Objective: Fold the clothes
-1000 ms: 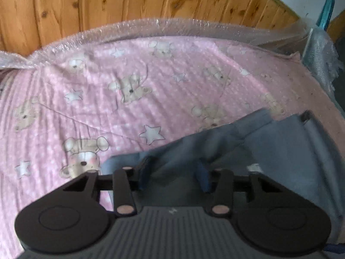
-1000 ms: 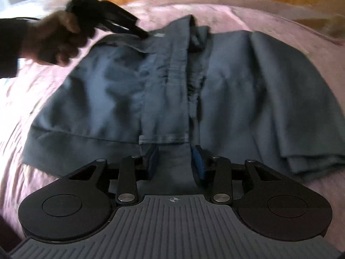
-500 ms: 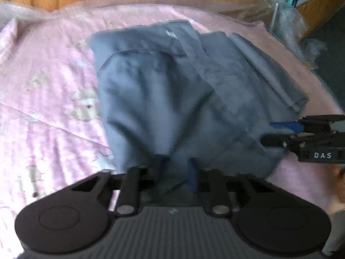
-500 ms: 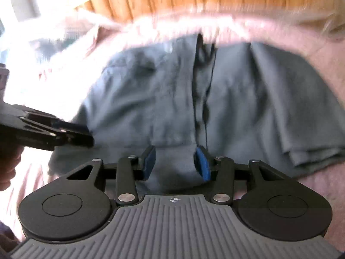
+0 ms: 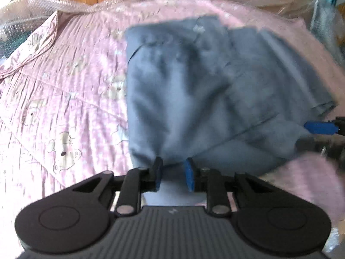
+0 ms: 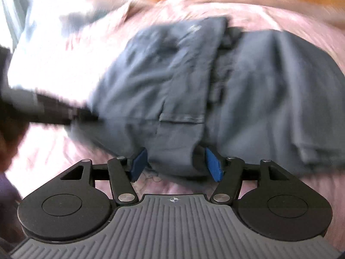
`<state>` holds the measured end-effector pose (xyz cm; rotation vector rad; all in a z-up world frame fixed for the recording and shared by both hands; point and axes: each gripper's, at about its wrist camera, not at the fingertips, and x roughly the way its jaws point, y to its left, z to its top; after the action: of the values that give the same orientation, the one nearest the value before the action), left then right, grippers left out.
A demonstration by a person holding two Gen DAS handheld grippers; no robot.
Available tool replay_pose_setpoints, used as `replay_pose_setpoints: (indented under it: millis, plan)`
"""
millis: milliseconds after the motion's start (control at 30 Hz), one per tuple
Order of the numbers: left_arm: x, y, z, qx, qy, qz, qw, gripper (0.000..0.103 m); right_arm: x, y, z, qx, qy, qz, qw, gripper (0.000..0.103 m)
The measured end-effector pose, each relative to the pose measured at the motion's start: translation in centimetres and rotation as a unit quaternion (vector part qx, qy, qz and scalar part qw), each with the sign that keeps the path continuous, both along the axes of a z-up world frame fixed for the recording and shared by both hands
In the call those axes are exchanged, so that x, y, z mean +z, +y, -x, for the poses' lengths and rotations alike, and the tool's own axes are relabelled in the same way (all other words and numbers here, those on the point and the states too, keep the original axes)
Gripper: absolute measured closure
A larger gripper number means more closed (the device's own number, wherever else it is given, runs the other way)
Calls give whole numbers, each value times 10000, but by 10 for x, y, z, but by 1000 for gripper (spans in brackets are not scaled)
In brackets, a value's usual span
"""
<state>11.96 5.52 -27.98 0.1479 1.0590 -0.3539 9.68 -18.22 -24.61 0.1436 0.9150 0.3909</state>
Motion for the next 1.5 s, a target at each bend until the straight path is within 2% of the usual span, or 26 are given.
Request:
replay_pose_setpoints:
  millis: [100, 167, 233, 333, 467, 500, 533, 567, 600, 667, 800, 867, 900, 933, 1000, 1033, 1067, 1100, 1133, 1200, 1300, 1367, 1400, 1433, 1467, 1500]
  plan:
    - [36, -18, -2, -293, -250, 244, 9990, 47, 28, -64, 26, -913, -557, -796, 9911, 11]
    - [54, -49, -24, -618, -338, 340, 9969, 45, 37, -107, 31, -1668, -842, -819, 9790, 9]
    - [68, -84, -46, -831, -322, 653, 9939, 36, 34, -148, 18, -2499, -749, -562, 9637, 9]
    - [69, -146, -81, -1007, -24, 1103, 9888, 22, 22, -191, -9, -3077, -402, -395, 9498, 9]
    - [67, -227, -103, -1463, 255, 895, 9849, 22, 4, -201, -36, -2673, -95, 52, 9636, 10]
    - [67, -245, -106, -1576, 297, 813, 9837, 22, -1, -201, -41, -2528, -48, 194, 9673, 20]
    - [68, -255, -105, -1618, 304, 725, 9837, 22, -5, -196, -43, -2368, 22, 314, 9710, 44]
    - [65, -270, -108, -1627, 328, 664, 9839, 22, -9, -191, -45, -2210, 82, 448, 9742, 51]
    - [62, -285, -110, -1627, 357, 598, 9842, 22, -8, -184, -42, -2103, -67, 817, 9742, 65]
    - [50, -310, -116, -1559, 459, 434, 9857, 22, -4, -177, -33, -1924, -378, 1171, 9736, 84]
    - [29, -363, -128, -1554, 646, -61, 9857, 22, 18, -147, -13, -1323, -1207, 1596, 9708, 92]
    - [13, -388, -130, -1719, 742, -619, 9804, 24, 25, -135, -9, -962, -1572, 1667, 9686, 93]
    - [3, -397, -128, -1785, 717, -989, 9763, 43, 28, -129, -8, -782, -1751, 1698, 9666, 93]
    - [-6, -403, -127, -1838, 698, -1331, 9714, 71, 29, -125, -7, -619, -1885, 1686, 9655, 93]
    - [-11, -399, -122, -1828, 659, -1493, 9695, 79, 23, -123, -8, -476, -1984, 1659, 9648, 92]
    - [-9, -394, -120, -1800, 628, -1447, 9709, 81, 19, -123, -9, -469, -2023, 1671, 9638, 83]
    - [-2, -385, -121, -1699, 627, -1281, 9751, 81, 14, -123, -9, -472, -2062, 1688, 9627, 67]
    - [6, -373, -122, -1550, 660, -1063, 9800, 82, 12, -124, -6, -661, -2117, 1805, 9583, 31]
    - [14, -363, -124, -1440, 689, -845, 9836, 83, 13, -126, -1, -892, -2225, 1782, 9544, 4]
    - [31, -337, -126, -1260, 714, -335, 9889, 84, 15, -127, 4, -1199, -2348, 1625, 9508, 2]
    - [45, -296, -134, -1064, 800, 335, 9905, 85, 8, -105, -11, -953, -2057, 1432, 9634, 2]
    - [57, -261, -138, -996, 753, 765, 9892, 86, 7, -81, -17, -737, -1986, 1504, 9657, 10]
    - [66, -238, -140, -930, 707, 993, 9882, 86, 10, -68, -17, -644, -1968, 1576, 9655, 44]
    - [75, -209, -138, -864, 631, 1194, 9871, 87, 12, -54, -18, -551, -1950, 1648, 9653, 68]
    - [84, -181, -137, -798, 555, 1395, 9854, 87, 14, -41, -19, -459, -1931, 1719, 9649, 85]
    - [93, -151, -136, -732, 481, 1602, 9832, 87, 17, -27, -19, -368, -1920, 1790, 9642, 87]
